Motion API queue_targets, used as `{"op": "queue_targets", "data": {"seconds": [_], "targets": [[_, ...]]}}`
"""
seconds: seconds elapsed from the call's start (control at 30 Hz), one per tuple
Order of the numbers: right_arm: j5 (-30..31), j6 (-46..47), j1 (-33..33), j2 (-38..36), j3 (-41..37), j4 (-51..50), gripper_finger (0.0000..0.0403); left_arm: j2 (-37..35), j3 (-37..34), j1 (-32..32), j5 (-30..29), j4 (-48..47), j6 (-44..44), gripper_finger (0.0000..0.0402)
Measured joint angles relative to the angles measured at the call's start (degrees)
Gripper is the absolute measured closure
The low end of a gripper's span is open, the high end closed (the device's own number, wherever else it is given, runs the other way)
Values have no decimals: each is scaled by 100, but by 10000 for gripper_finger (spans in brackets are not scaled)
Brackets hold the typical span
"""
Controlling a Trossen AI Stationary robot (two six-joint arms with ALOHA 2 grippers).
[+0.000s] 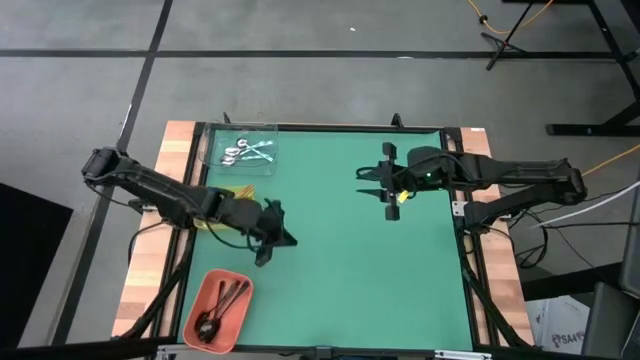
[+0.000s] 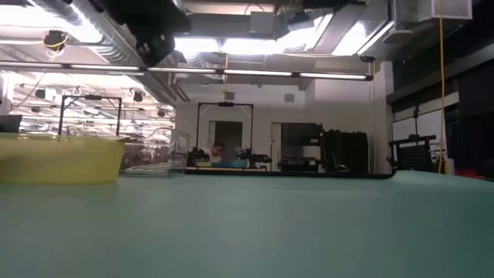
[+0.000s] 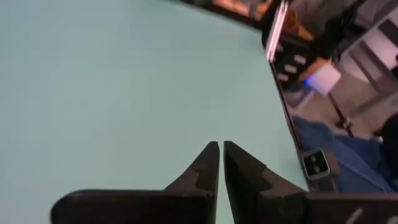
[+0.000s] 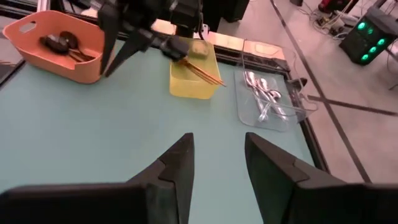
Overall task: Sort silverware by color (type)
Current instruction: Return to Home Position
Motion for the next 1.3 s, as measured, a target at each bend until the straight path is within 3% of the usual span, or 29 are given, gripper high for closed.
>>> {"op": "queue_targets", "data": {"seconds": [0.23,0.5,0.93,1.3], "targets": [[-1,119,0,-75,0,148,328,-1042,0,512,-14,-21,606,386],[-1,95,0,-698,0,73,396,-2545,0,872,-94,-345,689,386],[2,93,-1,-2240,0,-1038,389,-4664,2,902,-1042,-1971,1495,386],[7,91,0,-3269,-1,-2080,388,-5545,4,902,-1195,-2926,1875,386]]}}
